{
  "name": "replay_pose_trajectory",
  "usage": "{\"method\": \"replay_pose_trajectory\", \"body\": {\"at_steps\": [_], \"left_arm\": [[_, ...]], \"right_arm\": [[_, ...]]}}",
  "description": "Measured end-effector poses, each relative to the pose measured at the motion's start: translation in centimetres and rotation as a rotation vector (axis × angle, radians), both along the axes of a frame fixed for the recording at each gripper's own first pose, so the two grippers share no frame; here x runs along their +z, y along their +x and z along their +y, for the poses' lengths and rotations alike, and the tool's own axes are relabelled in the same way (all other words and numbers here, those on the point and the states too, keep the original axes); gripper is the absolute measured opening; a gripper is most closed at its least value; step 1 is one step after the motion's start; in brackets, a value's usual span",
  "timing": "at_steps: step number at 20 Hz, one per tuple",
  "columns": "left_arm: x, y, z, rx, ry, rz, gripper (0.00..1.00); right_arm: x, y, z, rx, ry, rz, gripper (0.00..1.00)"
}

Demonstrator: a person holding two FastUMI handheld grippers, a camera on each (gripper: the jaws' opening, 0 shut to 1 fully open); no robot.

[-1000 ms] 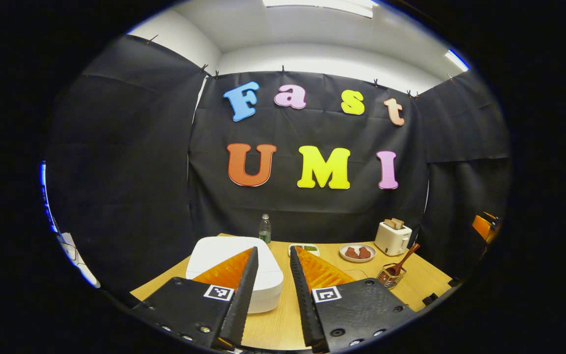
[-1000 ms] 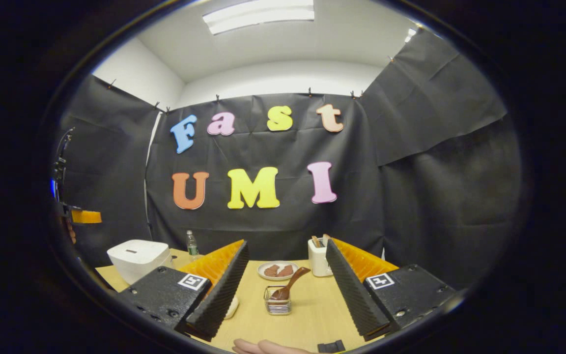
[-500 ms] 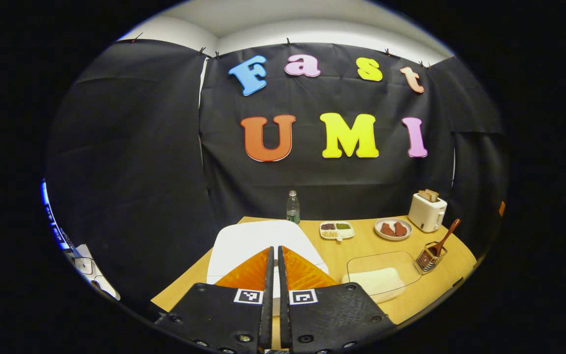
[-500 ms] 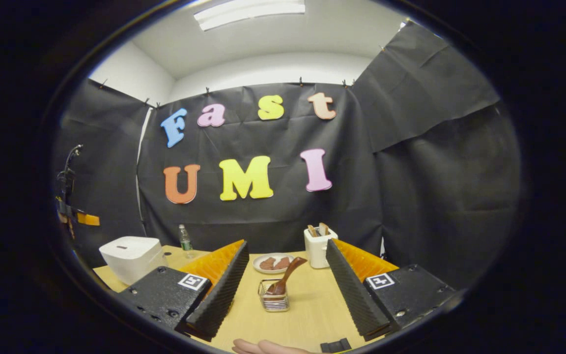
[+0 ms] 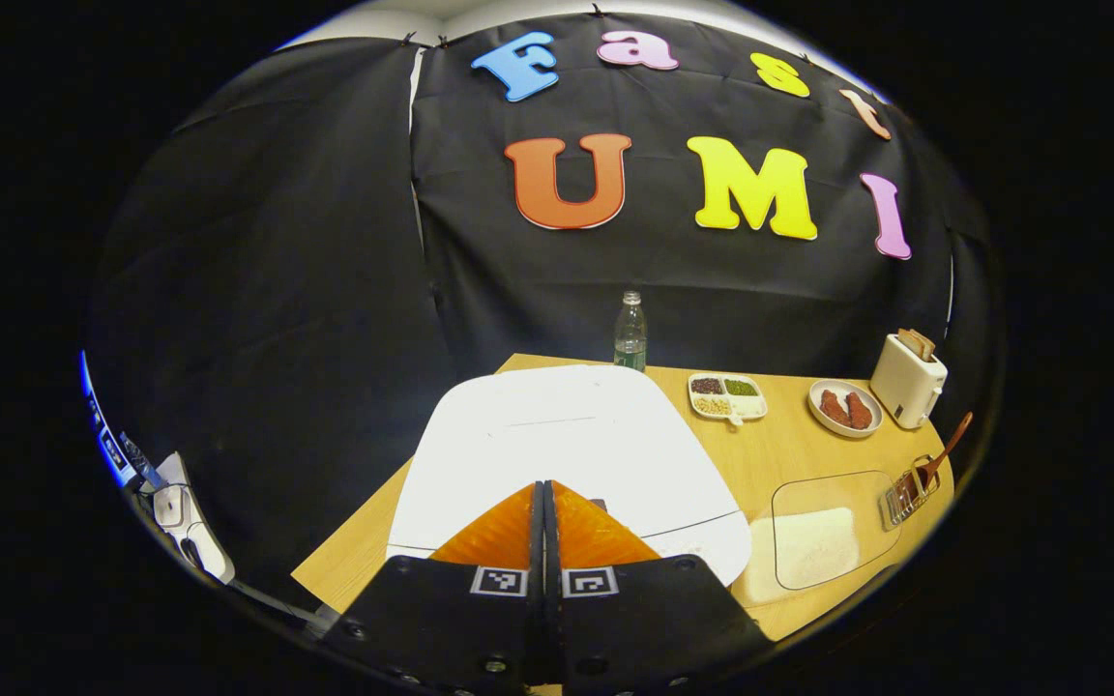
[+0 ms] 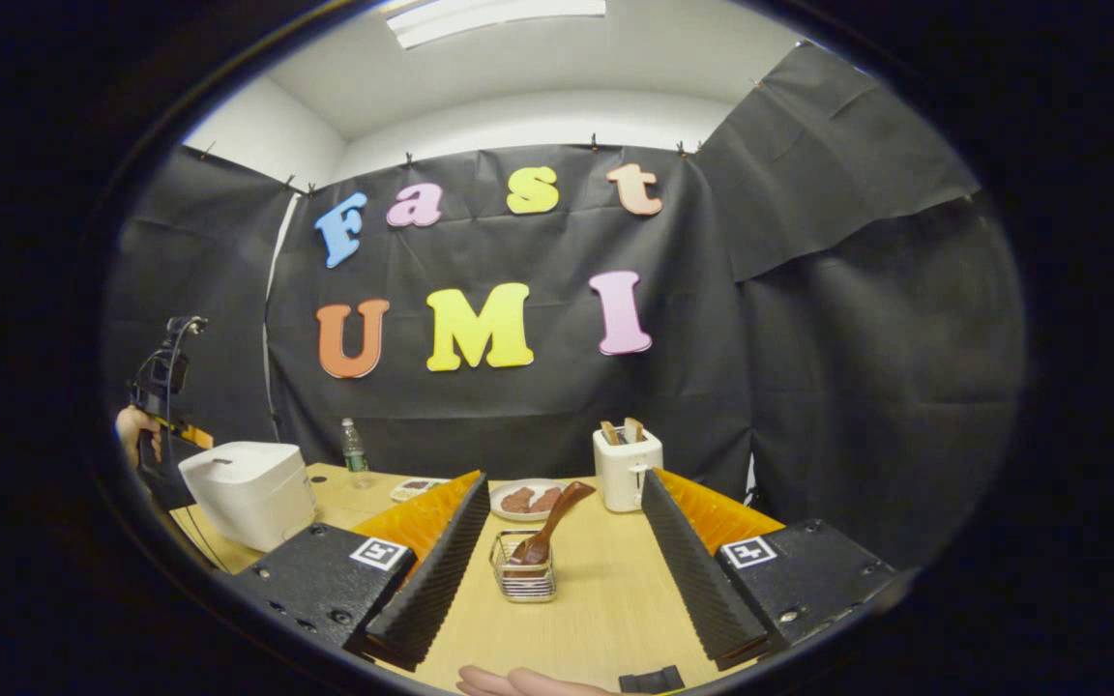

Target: Close the left gripper, press the button to open the rice cooker; take a wooden spoon from the chopstick holder with the right hand, scoop a spoonful of rice and pour it into the rice cooker, then put the wooden spoon back into the chopstick holder.

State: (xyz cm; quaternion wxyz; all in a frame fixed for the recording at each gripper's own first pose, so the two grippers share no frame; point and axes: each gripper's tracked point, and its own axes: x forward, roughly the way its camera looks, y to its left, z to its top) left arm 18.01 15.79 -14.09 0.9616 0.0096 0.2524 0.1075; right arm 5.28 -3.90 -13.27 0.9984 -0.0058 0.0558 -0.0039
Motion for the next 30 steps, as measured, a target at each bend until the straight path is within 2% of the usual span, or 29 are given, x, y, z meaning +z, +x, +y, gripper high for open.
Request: {"method": "replay_pose_trajectory", "body": {"at_steps": [7,9,13,16,20,22,24,27,28,30], "left_arm": [[-2.1,0.6,-1.2,-0.010,-0.036,0.046,0.00],[-2.2,0.6,-1.1,-0.003,-0.022,0.052,0.00],[-2.9,0.1,-1.3,0.030,-0.065,0.088,0.00],[-2.7,0.2,-1.1,0.049,-0.033,0.098,0.00],[2.1,-0.3,-2.7,0.040,-0.031,-0.026,0.00],[4.1,-1.7,-4.1,0.021,-0.067,-0.056,0.00],[6.0,-2.8,-4.7,0.010,-0.059,-0.094,0.00],[7.9,-5.6,-7.1,-0.053,-0.090,-0.138,0.01],[8.5,-6.4,-7.8,-0.079,-0.084,-0.150,0.10],[9.3,-8.3,-8.5,-0.100,-0.063,-0.177,0.16]], "right_arm": [[-1.3,0.2,0.0,0.011,-0.007,0.013,0.98],[-1.7,0.2,-0.1,0.010,0.000,0.026,1.00],[-1.9,-0.1,-0.9,-0.001,-0.001,0.034,1.00],[-2.0,-0.4,-1.4,-0.017,-0.007,0.037,1.00],[-2.7,-1.0,-1.7,-0.015,-0.008,0.067,1.00],[-2.8,-1.1,-2.0,-0.023,-0.006,0.078,0.98],[-2.8,-1.5,-2.1,-0.029,-0.009,0.079,1.00],[-2.8,-1.7,-1.7,-0.020,-0.016,0.083,1.00],[-2.9,-1.5,-1.5,-0.018,-0.015,0.087,1.00],[-3.1,-1.3,-1.4,-0.016,-0.008,0.096,1.00]]}}
